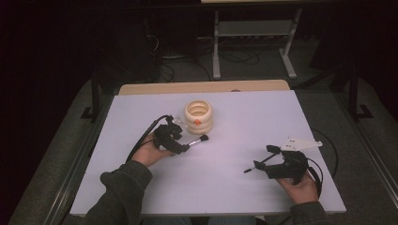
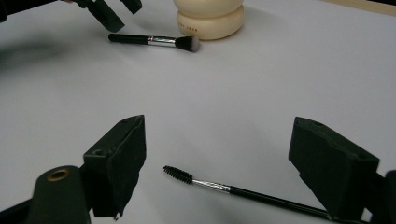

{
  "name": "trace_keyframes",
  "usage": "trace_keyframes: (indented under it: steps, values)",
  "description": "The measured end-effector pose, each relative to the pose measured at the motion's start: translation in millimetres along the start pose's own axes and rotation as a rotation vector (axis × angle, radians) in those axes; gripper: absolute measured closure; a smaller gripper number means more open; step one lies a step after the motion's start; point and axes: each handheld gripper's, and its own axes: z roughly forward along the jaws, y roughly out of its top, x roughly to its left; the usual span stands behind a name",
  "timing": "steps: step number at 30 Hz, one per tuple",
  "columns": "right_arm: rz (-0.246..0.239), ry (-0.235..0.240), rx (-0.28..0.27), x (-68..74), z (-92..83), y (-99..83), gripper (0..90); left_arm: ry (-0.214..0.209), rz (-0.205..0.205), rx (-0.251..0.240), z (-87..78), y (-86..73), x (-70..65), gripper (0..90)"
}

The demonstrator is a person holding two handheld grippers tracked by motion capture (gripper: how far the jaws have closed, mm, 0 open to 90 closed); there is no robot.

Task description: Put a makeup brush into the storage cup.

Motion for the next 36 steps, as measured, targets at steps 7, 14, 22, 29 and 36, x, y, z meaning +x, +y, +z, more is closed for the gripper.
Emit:
trace_keyframes:
  steps: [7, 14, 22, 29, 36]
  values:
    - [-0.001, 0.003, 0.008, 0.3, 1.9, 0.2, 18.0, -0.002, -0.006, 0.031, 9.0, 5.7, 3.6, 47.1]
    - [-0.001, 0.004, 0.011, 0.0, 2.7, 0.2, 18.2, -0.004, -0.01, 0.054, 15.4, 8.9, 4.8, 50.5]
    - [-0.003, 0.008, 0.013, 0.0, 2.9, 0.1, 18.3, -0.004, -0.023, 0.123, 23.7, 6.6, 9.4, 58.0]
    - [-0.014, 0.01, 0.021, 1.2, 4.3, 0.1, 18.2, -0.012, -0.02, 0.145, 27.8, 7.9, 5.6, 63.0]
    - [-0.01, 0.012, 0.026, 1.9, 5.1, 0.2, 18.1, -0.009, -0.012, 0.178, 28.9, 12.9, 2.5, 68.4]
